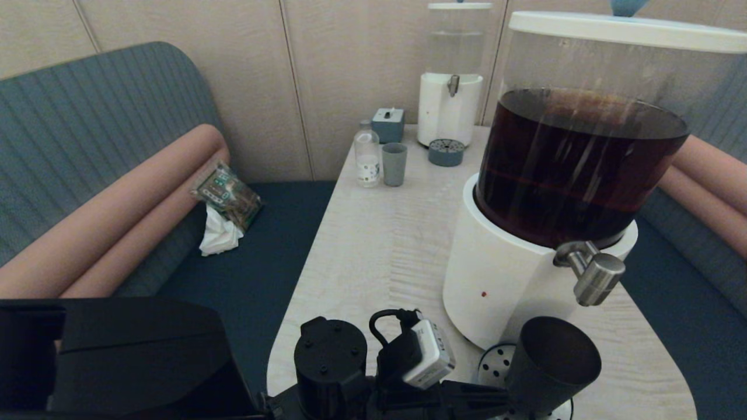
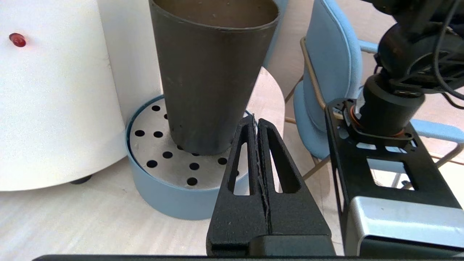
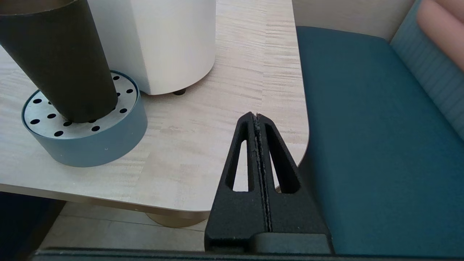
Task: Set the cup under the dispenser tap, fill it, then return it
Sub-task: Turn on the faucet
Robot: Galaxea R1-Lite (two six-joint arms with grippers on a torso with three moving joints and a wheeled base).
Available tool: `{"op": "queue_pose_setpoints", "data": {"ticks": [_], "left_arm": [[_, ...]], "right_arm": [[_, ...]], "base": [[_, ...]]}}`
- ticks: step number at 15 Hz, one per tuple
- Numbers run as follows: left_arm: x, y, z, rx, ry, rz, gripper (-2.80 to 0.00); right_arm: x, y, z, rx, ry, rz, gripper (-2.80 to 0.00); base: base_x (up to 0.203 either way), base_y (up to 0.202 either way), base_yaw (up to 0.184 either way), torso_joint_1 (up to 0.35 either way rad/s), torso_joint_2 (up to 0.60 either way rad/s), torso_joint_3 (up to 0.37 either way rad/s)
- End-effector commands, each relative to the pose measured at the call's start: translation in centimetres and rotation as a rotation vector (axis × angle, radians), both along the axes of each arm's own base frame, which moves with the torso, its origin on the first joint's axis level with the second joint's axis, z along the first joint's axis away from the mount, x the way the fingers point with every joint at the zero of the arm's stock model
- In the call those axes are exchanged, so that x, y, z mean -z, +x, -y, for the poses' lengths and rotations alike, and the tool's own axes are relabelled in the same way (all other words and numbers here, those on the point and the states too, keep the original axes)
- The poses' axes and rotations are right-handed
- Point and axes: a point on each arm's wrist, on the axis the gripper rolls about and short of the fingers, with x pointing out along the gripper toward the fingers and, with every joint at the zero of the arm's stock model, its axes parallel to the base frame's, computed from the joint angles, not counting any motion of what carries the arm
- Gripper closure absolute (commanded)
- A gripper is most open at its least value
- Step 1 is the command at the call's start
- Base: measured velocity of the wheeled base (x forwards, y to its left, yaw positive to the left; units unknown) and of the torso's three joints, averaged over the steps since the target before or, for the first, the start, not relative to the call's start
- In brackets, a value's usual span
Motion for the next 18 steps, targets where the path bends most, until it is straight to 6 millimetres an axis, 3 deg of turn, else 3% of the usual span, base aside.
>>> {"op": "queue_pose_setpoints", "data": {"ticks": [1,6,18], "left_arm": [[0.5,0.3,0.4,0.003,0.002,-0.002,0.0],[1.7,1.1,1.5,0.004,0.008,-0.008,0.0],[2.3,2.2,2.9,0.003,-0.014,0.005,0.0]], "right_arm": [[0.1,0.0,0.0,0.0,0.001,-0.002,0.0],[0.1,0.0,0.0,0.0,-0.001,-0.002,0.0],[0.1,0.0,0.0,0.0,0.0,-0.002,0.0]], "base": [[0.0,0.0,0.0,0.0,0.0,0.0],[0.0,0.0,0.0,0.0,0.0,0.0],[0.0,0.0,0.0,0.0,0.0,0.0]]}}
